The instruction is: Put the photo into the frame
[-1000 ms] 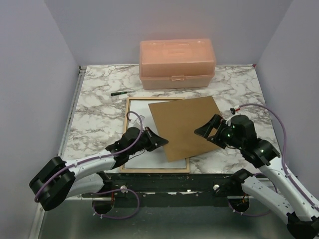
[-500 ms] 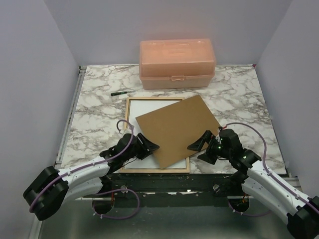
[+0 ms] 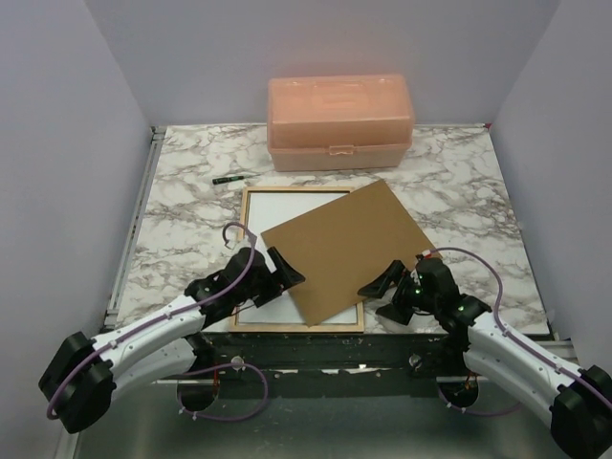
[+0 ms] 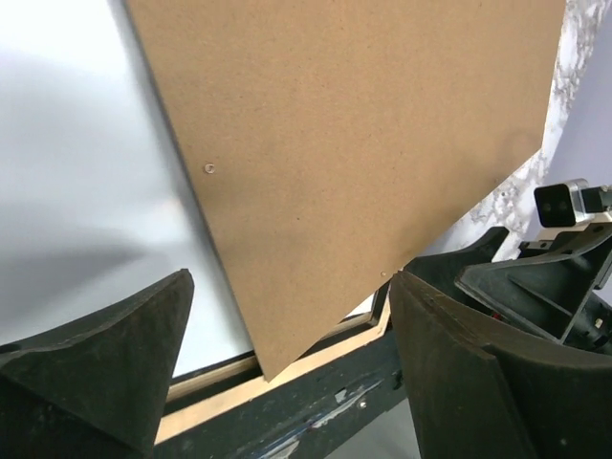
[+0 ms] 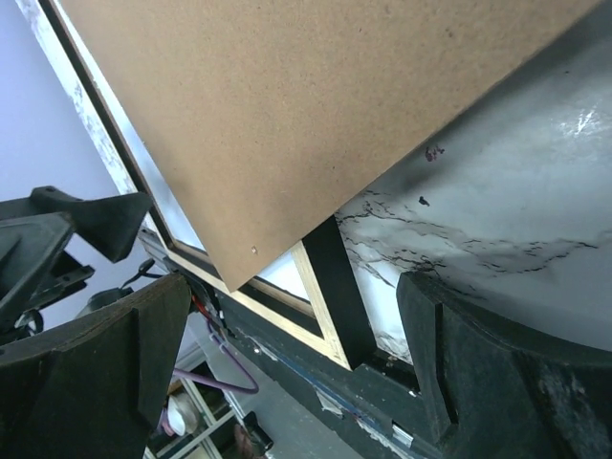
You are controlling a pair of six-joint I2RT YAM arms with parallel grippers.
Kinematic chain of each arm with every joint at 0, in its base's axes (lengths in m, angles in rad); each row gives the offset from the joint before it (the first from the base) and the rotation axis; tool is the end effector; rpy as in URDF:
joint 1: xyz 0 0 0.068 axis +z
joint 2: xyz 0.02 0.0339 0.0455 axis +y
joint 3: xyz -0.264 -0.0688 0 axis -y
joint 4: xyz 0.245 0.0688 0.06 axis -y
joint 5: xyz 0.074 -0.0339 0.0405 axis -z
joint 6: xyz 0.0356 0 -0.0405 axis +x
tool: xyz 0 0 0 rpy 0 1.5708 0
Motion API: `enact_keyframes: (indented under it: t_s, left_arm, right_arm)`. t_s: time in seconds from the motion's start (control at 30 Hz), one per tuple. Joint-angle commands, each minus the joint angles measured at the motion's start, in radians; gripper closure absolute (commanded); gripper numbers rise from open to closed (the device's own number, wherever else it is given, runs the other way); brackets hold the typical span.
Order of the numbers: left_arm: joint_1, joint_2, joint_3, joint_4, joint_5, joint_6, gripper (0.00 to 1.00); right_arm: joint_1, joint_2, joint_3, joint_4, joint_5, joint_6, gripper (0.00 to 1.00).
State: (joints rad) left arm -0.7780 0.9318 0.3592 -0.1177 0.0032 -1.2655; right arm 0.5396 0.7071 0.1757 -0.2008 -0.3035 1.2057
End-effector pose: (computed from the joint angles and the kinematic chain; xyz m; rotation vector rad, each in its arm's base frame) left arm 0.1320 -0.1303 0.1733 -0.6016 2.4270 -1.0069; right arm 0.1157 0.0817 0.1404 0.6798 2.5051 1.1388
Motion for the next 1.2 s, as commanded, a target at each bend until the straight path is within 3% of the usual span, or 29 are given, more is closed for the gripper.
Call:
enact_keyframes:
  t_s: [0.0,0.2,0.53,0.77,0.9,1.07,1.17]
  left_arm:
    - [0.003,-0.113,0.083,-0.300,-0.151,0.091,0.11]
    - [0.003,-0.255,0.161,-0.471,-0.222,0.191,0.05]
    - [0.003,-0.455,0.182,-0.387,-0.145,0.334,0.05]
    - [0.003,-0.428,0.192,-0.252,-0.016,0.393,0.05]
    - [0.003,-0.393,0.206,-0.188,0.068,0.425,0.05]
    - [0.003,-0.381,0.209,-0.119,0.150,0.456,0.08]
    - [0.003,-0.381,0.215,-0.098,0.197,0.473,0.08]
  right_arm:
    - [0.002,0.000,-0.028,0.028,0.025,-0.007,0.02]
    - [0.002,0.008,-0.070,0.061,0.083,0.000,0.02]
    - [-0.002,-0.014,-0.091,0.107,0.192,0.099,0.06]
    - [-0.009,-0.014,-0.146,0.181,0.264,0.152,0.13]
    - [-0.010,0.020,-0.152,0.237,0.284,0.138,0.25]
    - [-0.012,0.064,-0.138,0.269,0.320,0.133,0.26]
    - [-0.012,0.091,-0.139,0.328,0.340,0.137,0.32]
